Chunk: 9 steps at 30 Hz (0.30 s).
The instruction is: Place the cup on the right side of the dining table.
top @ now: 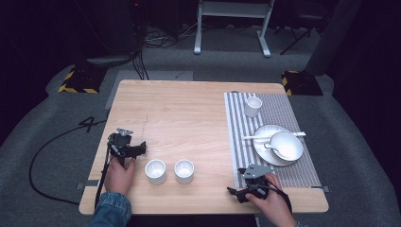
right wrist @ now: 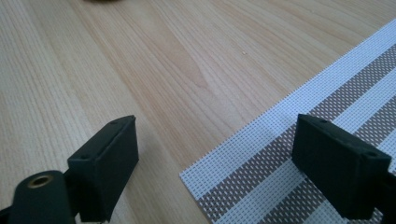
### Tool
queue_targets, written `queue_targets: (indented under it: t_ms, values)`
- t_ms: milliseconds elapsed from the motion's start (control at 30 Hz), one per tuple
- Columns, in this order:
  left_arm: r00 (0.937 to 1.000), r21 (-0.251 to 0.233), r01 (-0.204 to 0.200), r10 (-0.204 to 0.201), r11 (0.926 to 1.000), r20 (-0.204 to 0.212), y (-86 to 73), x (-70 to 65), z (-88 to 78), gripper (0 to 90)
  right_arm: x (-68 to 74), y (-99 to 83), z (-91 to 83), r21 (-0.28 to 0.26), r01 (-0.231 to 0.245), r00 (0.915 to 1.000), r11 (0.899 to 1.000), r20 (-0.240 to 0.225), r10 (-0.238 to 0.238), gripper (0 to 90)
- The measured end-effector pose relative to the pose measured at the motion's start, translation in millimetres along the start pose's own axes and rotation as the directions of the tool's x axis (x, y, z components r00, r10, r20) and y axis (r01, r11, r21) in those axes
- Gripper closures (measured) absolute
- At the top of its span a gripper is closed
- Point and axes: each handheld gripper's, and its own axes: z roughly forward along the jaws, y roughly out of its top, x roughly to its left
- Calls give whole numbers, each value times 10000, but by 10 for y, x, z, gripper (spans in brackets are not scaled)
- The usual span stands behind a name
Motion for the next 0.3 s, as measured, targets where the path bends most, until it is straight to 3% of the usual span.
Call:
queue_targets:
  t_ms: [267,300]
  values:
    - [10000,2,-4,4,10000,0,0,0,0,141,1,-1,0,1,21,10000,10000,-11,-21,143]
    - [10000,2,-5,5,10000,0,1,0,0,141,-1,2,-8,-12,4,10000,10000,-57,-4,191]
